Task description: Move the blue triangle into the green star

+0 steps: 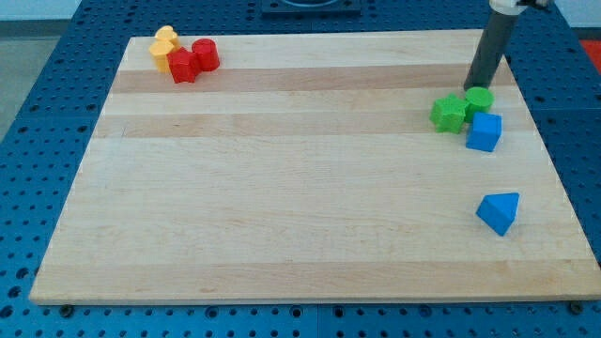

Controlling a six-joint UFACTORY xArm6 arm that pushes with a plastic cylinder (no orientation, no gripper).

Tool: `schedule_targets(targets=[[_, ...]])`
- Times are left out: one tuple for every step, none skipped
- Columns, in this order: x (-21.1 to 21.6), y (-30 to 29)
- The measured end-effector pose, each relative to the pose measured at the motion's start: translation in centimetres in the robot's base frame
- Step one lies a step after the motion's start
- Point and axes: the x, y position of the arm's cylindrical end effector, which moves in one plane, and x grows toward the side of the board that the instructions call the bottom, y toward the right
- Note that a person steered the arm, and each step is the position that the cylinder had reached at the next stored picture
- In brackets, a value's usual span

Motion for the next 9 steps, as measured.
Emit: schedule_targets(targets=[[-1.8,-1.6],[-3.8,-3.3],[-6.1,-5.6],[-5.9,-9.8],[-1.7,-12.8],[4.5,-15.5],[9.7,-17.8],[16.8,-18.1],[23.7,-17.3]])
